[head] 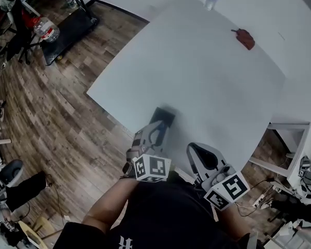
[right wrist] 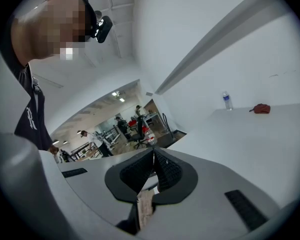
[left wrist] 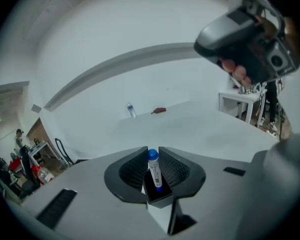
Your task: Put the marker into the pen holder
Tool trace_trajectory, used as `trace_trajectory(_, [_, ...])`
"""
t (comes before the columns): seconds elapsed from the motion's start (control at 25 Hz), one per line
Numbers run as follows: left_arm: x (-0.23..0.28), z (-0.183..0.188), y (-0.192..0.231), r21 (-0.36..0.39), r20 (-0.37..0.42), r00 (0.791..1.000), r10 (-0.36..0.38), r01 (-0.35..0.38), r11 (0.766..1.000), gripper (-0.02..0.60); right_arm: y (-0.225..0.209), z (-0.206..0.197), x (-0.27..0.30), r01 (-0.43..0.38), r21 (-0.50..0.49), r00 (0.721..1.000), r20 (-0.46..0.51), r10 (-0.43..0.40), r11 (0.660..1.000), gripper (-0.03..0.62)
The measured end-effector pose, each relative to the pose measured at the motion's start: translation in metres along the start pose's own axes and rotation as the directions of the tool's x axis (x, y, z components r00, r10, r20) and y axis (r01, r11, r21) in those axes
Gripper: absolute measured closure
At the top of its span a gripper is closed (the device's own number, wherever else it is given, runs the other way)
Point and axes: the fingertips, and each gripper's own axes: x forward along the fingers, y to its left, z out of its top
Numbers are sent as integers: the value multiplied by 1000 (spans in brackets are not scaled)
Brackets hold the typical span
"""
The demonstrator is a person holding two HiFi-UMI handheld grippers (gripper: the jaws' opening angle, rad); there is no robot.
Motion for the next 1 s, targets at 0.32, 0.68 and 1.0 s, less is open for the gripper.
trace_trajectory(0.32, [43,-49,-14,129,-135,988,-73,90,988,512,-20,-9,21,58,56,998,-36,-56,997,579])
trace_trajectory(0.68, [59,-58,-25,147,-188,969,-159,188,971,497,-31,-9,28,100,76,994,-41,-97,992,577])
trace_trajectory(1.0, [54,-35,-20,127,-135,980,-150,167,978,497,-37,-7,29,100,57,995,-36,-98,993,579])
